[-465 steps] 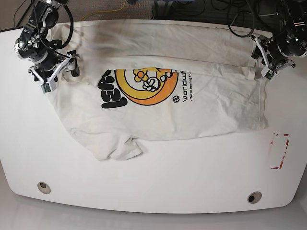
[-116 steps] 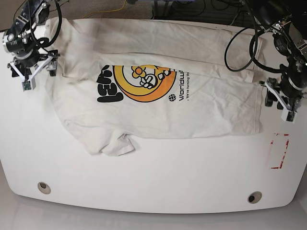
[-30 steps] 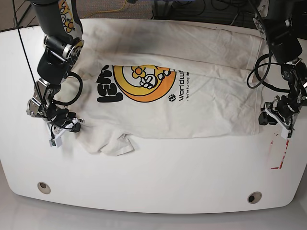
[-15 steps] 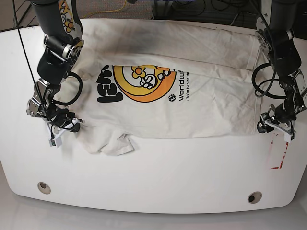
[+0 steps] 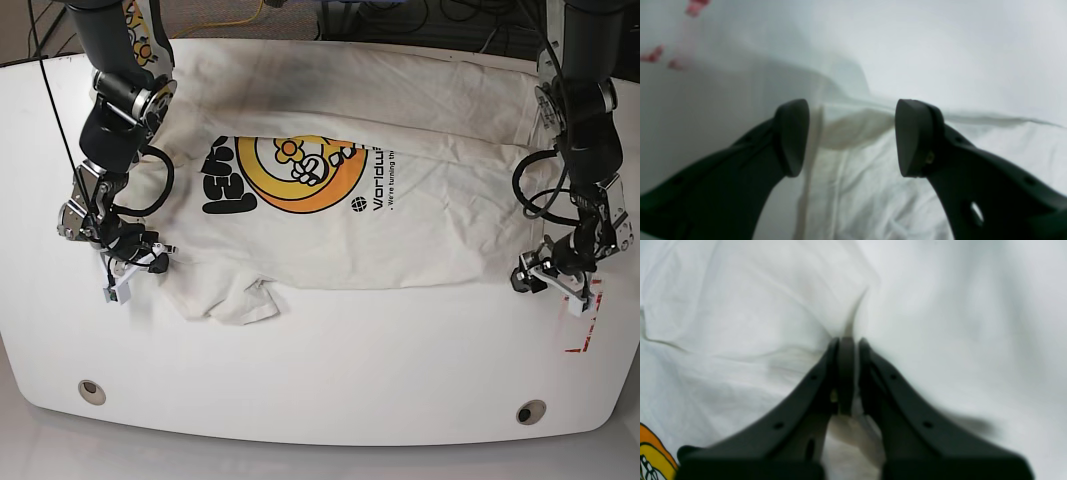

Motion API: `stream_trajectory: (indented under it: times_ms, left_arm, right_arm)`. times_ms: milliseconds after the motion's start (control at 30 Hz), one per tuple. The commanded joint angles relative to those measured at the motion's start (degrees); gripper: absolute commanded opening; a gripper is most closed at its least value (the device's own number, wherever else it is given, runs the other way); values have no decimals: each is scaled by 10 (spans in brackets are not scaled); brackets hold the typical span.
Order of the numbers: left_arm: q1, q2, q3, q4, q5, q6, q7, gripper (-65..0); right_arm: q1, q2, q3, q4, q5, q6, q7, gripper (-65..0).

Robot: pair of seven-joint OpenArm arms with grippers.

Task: Layout the t-shirt on the table in an organized manner, then fold the t-shirt properly
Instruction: 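Lower both grippers onto the shirt's side edges near the hem and pinch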

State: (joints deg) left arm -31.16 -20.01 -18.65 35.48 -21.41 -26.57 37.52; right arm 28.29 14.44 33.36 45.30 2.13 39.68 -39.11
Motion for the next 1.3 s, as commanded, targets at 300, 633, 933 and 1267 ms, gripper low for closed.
stream_trajectory:
  times_ms: [300,633,933,1267]
  left_arm:
    - [-14,4,3,19,-3,-4,39,-465]
    - [0,4,4,35,-3,-4,45,-647]
    - [25,7,3,135,-5,-41,45,-650]
    - [27,18,1,217,-6,-56,85,-650]
  right_arm:
    - [11,8,0,10,6,3,5,-648]
    - [15,10,0,10,6,3,4,-650]
    - [24,11,-1,11,6,3,4,-650]
    - [22,12,-1,67,6,3,-23,-650]
